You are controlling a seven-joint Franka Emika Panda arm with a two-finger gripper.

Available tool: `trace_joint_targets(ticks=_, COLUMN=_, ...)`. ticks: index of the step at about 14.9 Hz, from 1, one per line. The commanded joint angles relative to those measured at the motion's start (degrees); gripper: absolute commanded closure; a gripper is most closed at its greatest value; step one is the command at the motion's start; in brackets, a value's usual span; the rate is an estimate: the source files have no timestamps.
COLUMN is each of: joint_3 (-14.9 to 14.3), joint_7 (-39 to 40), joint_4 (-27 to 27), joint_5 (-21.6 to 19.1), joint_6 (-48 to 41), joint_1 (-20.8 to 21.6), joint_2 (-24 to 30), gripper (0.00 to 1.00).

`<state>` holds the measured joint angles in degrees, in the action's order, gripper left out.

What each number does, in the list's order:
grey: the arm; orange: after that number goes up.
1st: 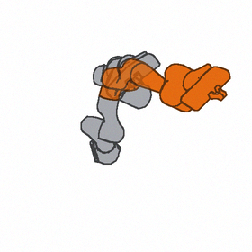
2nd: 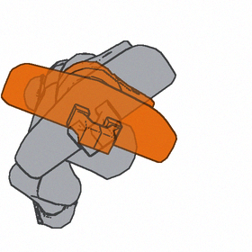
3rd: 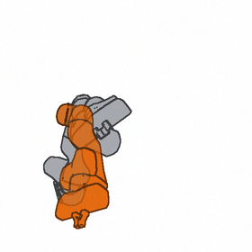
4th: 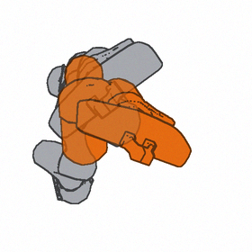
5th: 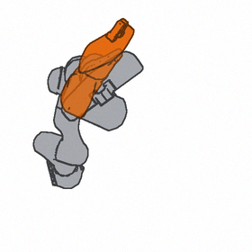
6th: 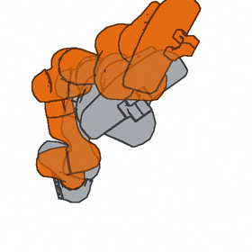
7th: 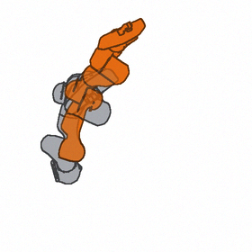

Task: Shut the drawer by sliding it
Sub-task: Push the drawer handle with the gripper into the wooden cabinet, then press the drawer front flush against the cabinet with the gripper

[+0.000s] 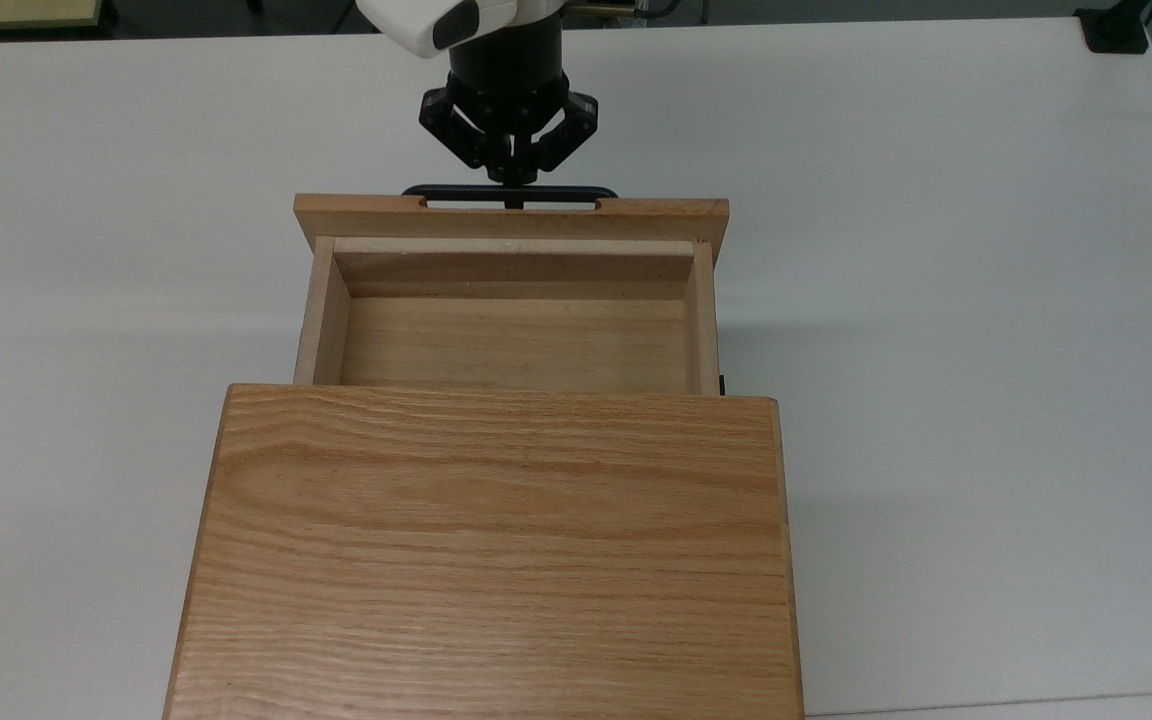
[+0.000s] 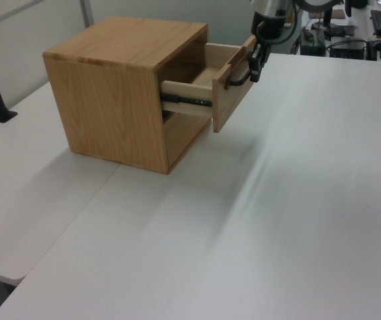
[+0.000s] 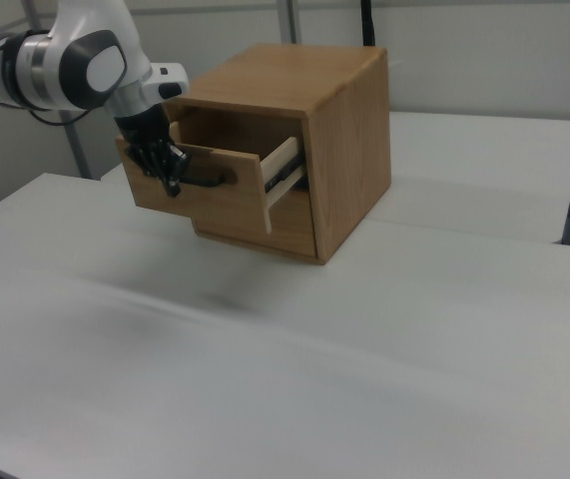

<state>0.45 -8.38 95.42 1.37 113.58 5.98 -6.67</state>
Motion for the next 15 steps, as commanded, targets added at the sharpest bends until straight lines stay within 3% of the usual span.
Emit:
trace_joint_targets(ticks=1, joint_3=-0.1, joint_7=-3.6, joint_4=-7.3, joint_5=1.7, joint_6=0.9, joint_1=-0.3, joint_2=-5.9, gripper=1.0)
trace_joint_targets(ticks=10, joint_3=-0.9, joint_7=-10.2, joint_4=-15.9, joint_5=4.6, joint_6=8.6, joint_1=-0.4, joint_2=-13.4, gripper=1.0)
trace_joint_targets(ticks=15, joint_3=-0.9, joint_7=-16.5, joint_4=-16.8, joint_5=8.0, joint_6=15.1, joint_1=-0.2, joint_2=-16.1, gripper=1.0)
